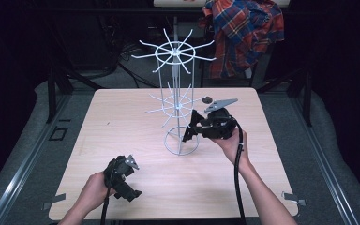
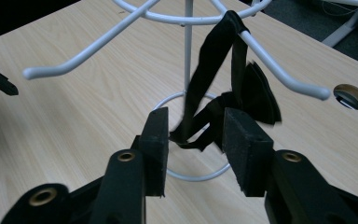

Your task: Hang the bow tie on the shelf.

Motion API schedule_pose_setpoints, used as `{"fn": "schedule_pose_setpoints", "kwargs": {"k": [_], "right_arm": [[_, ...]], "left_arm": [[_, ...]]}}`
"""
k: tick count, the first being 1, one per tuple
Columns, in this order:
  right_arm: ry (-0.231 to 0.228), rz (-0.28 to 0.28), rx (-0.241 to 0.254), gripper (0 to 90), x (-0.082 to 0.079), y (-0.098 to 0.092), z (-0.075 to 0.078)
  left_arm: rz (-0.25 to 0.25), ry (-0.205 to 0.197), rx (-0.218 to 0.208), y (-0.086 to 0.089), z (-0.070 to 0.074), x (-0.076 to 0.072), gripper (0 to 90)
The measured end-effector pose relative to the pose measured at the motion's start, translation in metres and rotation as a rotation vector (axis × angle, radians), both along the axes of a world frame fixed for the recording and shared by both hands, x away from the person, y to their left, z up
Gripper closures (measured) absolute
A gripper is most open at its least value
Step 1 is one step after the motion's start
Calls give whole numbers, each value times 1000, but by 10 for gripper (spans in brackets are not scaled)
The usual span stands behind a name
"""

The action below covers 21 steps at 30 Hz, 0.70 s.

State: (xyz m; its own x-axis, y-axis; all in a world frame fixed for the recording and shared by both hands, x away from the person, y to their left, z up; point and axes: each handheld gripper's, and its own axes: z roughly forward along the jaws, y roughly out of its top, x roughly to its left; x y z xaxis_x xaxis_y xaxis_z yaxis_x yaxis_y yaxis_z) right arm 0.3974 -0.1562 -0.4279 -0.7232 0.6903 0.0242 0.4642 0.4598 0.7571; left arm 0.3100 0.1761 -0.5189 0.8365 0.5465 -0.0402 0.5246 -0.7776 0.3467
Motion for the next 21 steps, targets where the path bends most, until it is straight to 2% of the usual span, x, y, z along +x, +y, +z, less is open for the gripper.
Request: {"fn": "schedule_pose_setpoints", "kwargs": {"k": [8, 9, 13, 16, 21], "right_arm": [[11, -28, 0, 353, -15, -10, 6], [14, -34, -10, 312, -23, -15, 5], [17, -35, -23, 245, -32, -22, 6], [35, -39, -8, 180, -38, -29, 7], [41, -48, -11, 149, -48, -39, 8]], "left_arm": [[4, -2, -8, 0, 1, 0, 0], [5, -3, -8, 0, 1, 0, 0], [5, -7, -11, 0, 1, 0, 0], [0, -5, -8, -1, 1, 0, 0], [-1, -9, -12, -1, 1, 0, 0]]}}
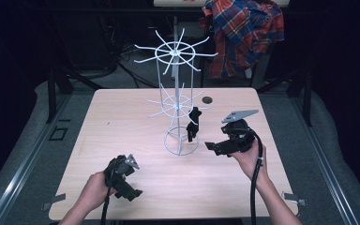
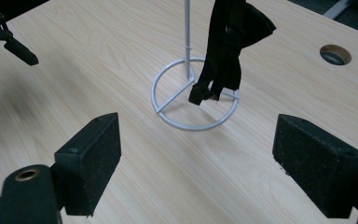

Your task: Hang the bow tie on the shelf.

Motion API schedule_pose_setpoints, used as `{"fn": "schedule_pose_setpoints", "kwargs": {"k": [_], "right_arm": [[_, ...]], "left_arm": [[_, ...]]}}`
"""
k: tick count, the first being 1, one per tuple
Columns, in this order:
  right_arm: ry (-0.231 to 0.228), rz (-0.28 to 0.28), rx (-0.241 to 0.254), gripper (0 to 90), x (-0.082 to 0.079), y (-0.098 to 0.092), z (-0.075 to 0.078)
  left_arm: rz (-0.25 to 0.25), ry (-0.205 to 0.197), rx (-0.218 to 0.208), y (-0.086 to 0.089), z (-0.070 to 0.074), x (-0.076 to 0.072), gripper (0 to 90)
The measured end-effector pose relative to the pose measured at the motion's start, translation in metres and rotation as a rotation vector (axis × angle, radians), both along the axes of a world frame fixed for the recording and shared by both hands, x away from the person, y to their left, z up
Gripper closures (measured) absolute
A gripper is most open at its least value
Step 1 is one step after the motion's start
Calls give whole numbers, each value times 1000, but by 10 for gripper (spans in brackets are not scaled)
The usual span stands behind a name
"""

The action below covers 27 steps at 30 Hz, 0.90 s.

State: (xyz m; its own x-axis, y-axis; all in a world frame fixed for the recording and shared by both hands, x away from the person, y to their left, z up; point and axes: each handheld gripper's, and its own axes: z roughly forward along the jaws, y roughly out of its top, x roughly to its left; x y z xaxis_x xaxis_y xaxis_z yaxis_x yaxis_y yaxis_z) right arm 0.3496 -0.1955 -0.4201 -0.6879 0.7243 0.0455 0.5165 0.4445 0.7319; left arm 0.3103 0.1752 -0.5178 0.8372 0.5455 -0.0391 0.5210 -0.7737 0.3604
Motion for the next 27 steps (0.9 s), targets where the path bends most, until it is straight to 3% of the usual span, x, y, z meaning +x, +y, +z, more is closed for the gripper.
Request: {"fn": "schedule_pose_setpoints", "kwargs": {"k": [6, 16, 21, 25, 27], "right_arm": [[19, -17, 1, 135, -10, -11, -5], [66, -35, -46, 87, -25, -25, -19], [86, -29, -119, 55, -37, -28, -31], [109, -6, -238, 6, -47, -27, -46], [134, -4, -251, 0, -50, -27, -52]], "left_arm": [[1, -2, -2, -1, 1, 0, 0], [1, 1, -5, -1, 1, 0, 0], [-3, 0, -8, -1, 1, 0, 0], [-7, -4, -27, -1, 2, 0, 0], [-10, 1, -29, -1, 2, 0, 0]]}}
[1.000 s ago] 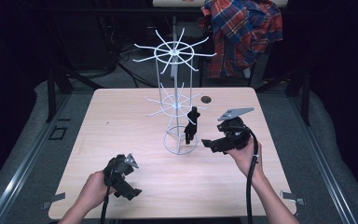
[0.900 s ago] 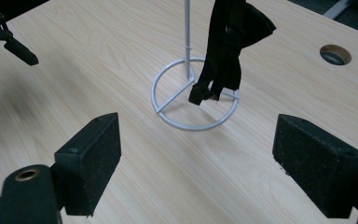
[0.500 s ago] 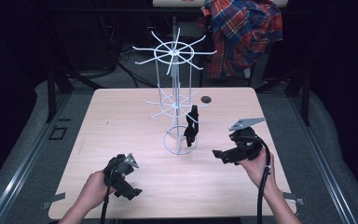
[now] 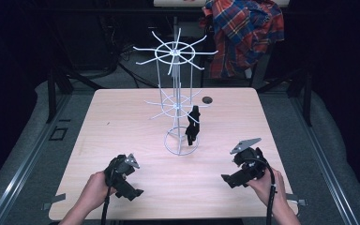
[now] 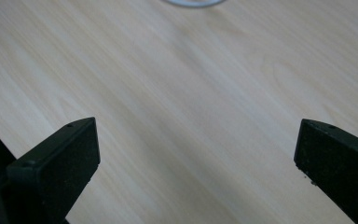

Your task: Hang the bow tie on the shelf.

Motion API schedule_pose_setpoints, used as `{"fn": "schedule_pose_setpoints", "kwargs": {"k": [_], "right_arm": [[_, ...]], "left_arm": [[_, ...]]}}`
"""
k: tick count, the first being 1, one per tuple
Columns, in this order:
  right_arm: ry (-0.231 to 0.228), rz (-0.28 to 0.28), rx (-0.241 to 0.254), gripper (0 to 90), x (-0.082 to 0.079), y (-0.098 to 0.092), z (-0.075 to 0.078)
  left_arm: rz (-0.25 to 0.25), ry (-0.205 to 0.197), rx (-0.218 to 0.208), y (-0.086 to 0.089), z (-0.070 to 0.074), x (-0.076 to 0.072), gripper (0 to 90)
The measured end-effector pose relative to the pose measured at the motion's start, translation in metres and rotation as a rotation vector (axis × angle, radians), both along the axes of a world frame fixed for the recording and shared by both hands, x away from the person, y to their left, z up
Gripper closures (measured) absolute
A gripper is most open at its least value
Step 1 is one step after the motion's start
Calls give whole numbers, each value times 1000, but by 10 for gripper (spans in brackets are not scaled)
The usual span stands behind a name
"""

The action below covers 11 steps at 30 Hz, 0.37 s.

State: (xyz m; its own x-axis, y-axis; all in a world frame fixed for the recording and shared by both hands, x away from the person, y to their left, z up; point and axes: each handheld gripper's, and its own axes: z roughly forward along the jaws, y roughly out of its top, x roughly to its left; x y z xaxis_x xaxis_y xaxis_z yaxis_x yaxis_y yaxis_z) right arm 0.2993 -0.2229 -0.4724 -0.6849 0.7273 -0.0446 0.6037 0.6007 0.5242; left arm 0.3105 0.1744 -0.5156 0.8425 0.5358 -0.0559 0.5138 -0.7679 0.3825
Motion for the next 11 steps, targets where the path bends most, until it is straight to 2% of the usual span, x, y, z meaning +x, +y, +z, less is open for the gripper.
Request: {"fn": "schedule_pose_setpoints", "kwargs": {"k": [4, 8, 11], "right_arm": [[33, 2, -28, 0, -1, -3, -9], [79, 45, -104, 2, 3, 1, -20], [108, 61, -137, 2, 6, 3, -27]], "left_arm": [[-1, 1, 1, -1, 0, 0, 0], [-16, 6, -42, 0, 1, 1, 0], [-15, -1, -45, 0, 2, 1, 0]]}}
